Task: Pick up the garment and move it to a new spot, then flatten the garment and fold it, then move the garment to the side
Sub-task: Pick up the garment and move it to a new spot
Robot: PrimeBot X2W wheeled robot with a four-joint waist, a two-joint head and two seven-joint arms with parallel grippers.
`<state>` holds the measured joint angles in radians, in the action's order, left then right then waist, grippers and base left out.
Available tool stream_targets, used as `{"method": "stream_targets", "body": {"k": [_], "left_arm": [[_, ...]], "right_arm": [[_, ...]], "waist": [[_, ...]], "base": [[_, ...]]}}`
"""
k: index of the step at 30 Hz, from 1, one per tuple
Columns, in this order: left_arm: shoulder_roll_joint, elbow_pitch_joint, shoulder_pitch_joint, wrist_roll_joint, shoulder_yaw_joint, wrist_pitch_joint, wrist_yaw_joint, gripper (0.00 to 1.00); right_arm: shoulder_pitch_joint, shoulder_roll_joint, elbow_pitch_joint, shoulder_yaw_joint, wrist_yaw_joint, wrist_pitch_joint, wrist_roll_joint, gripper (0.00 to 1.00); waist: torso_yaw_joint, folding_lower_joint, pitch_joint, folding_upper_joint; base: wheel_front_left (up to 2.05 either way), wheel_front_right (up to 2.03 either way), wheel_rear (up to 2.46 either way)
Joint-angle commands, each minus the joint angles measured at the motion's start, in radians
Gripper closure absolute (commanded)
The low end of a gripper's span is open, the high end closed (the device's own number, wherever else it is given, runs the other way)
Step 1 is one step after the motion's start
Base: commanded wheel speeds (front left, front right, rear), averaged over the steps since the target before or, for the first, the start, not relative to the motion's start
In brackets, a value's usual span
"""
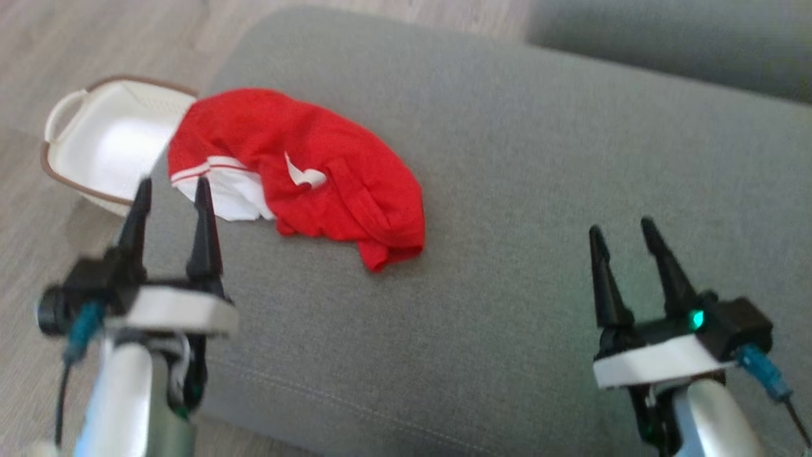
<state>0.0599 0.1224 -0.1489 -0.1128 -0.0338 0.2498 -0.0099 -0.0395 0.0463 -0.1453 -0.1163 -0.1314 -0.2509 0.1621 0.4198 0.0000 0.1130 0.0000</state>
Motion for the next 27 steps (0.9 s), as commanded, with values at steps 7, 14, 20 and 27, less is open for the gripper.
{"method": "stream_targets", "body": {"k": [7, 14, 20, 27], "left_arm": [[0.122, 0.256, -0.310, 0.005, 0.017, -0.018, -0.089, 0.00], [0.207, 0.554, -0.572, -0.066, -0.122, -0.172, -0.120, 0.00], [0.271, 0.730, -0.706, -0.201, -0.291, -0.294, -0.120, 0.00], [0.309, 0.866, -0.788, -0.325, -0.391, -0.369, -0.121, 0.00]], "right_arm": [[-0.099, 0.004, 0.097, 0.042, 0.001, 0.005, -0.083, 0.00], [-0.127, 0.005, 0.202, 0.084, 0.001, 0.062, -0.135, 0.00], [-0.127, 0.016, 0.277, 0.088, 0.001, 0.100, -0.143, 0.00], [-0.122, 0.029, 0.318, 0.091, 0.001, 0.116, -0.142, 0.00]], "waist": [[-0.070, 0.0000, 0.170, 0.0000], [-0.107, 0.0000, 0.259, 0.0000], [-0.146, 0.0000, 0.320, 0.0000], [-0.173, 0.0000, 0.370, 0.0000]], "base": [[0.00, 0.00, 0.00], [0.00, 0.00, 0.00], [0.00, 0.00, 0.00], [0.00, 0.00, 0.00]]}}
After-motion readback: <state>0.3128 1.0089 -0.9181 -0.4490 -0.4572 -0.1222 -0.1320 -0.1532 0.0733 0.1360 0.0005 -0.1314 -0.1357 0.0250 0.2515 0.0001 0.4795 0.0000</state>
